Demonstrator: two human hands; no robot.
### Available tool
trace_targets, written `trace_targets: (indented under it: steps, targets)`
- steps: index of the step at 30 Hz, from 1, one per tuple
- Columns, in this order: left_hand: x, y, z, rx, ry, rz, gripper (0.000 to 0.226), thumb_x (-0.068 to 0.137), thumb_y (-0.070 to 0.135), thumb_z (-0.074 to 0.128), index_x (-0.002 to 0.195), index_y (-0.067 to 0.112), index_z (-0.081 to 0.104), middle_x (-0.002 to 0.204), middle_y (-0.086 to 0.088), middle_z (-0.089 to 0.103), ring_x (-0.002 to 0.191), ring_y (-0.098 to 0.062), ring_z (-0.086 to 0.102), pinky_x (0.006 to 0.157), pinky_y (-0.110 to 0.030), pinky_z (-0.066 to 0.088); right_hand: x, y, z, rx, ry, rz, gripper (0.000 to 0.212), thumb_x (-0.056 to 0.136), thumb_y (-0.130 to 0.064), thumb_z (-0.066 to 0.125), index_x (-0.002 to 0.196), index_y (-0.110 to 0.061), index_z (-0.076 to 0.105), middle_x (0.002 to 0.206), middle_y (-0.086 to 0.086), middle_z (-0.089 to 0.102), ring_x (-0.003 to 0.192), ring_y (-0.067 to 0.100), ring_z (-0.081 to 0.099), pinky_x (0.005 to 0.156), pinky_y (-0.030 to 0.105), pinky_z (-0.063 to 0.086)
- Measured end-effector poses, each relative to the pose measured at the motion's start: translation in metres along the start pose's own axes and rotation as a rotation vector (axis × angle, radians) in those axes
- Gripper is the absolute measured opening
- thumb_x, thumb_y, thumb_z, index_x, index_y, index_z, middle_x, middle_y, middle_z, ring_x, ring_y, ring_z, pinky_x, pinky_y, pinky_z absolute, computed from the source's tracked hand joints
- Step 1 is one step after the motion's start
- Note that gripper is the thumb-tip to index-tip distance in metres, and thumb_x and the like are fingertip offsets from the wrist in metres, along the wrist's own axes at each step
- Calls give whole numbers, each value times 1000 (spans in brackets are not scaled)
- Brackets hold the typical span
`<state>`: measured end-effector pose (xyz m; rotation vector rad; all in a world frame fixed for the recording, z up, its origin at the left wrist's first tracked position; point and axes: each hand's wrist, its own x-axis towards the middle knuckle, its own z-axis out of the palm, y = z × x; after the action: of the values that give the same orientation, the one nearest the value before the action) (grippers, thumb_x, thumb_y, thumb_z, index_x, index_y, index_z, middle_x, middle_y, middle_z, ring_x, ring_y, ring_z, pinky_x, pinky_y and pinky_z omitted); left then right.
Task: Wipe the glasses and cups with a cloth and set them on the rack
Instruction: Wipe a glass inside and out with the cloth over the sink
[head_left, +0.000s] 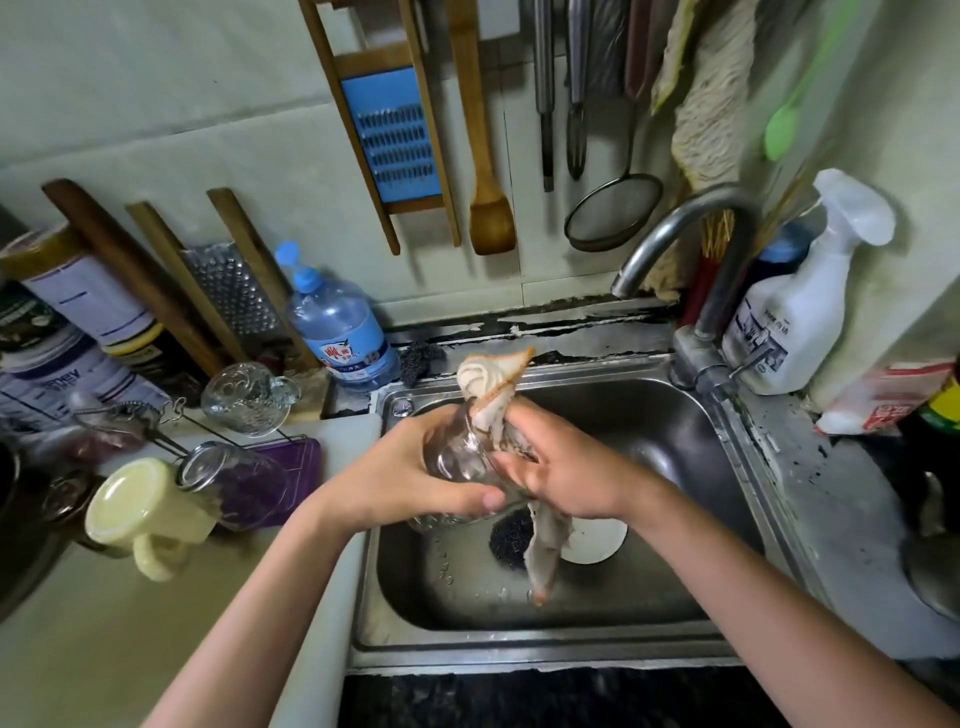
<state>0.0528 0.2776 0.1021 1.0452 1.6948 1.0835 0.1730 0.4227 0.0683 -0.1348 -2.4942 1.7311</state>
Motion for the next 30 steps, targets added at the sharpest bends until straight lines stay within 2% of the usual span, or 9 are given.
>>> trace_targets:
  steps: [2,4,8,11,17,20,23,26,30]
  targets:
    - [0,4,5,6,-47,7,45,66,3,80,106,12,59,87,9,73,81,-3,67,75,-14,50,2,-6,-5,-31,-16,23,32,99,-18,45,131,-18,45,126,20,56,107,34,60,93,54,49]
    - [0,9,10,-12,-79,26,50,64,11,84,108,14,59,91,8,74,85,-5,68,78,-15,50,5,-15,-15,-84,-27,53,23,99,-24,47,119,-14,50,100,27,63,80,36,65,72,47,58]
    - [2,13,17,-62,-86,52,62,61,19,82,117,13,57,101,4,73,94,-10,67,84,-19,50,12,-17,-38,-162,61,7,16,77,-16,78,81,-21,63,71,-12,67,65,-1,62,62,19,48]
    - [4,16,16,-96,-113,90,65,63,29,88,118,11,58,104,1,73,97,-12,68,86,-21,51,8,-13,-41,-59,159,-36,19,75,-27,80,69,-19,64,60,-9,67,52,2,58,53,21,46]
    - [0,9,14,-262,-19,137,97,64,51,85,131,-6,45,111,-12,69,103,-24,64,93,-33,51,-4,-21,-49,237,391,-92,66,92,-53,48,85,12,57,70,18,60,66,23,59,67,35,49]
    - [-3,5,15,-290,13,135,93,64,57,83,128,0,50,108,-9,71,101,-23,66,91,-35,52,-16,-39,-52,509,241,-206,54,100,-39,32,90,7,58,85,22,67,85,31,65,81,30,49]
    - [-5,3,19,-375,20,113,70,66,65,77,115,15,70,102,-4,74,93,-19,70,85,-31,55,-24,-48,-44,206,18,-237,48,100,-28,31,90,11,58,82,26,60,73,21,59,73,23,44]
    - [-8,9,23,-496,-57,136,47,88,58,56,115,22,71,106,3,74,96,-10,70,86,-25,54,-25,-42,-31,-154,-58,-389,45,104,-18,25,109,1,65,126,11,62,127,13,51,112,33,33]
    - [-3,14,12,-590,-348,129,48,101,40,41,135,8,55,131,-9,62,119,-19,60,105,-32,44,-28,-44,-19,-409,-115,-556,63,101,-45,17,70,-5,54,79,11,61,85,27,58,90,43,44]
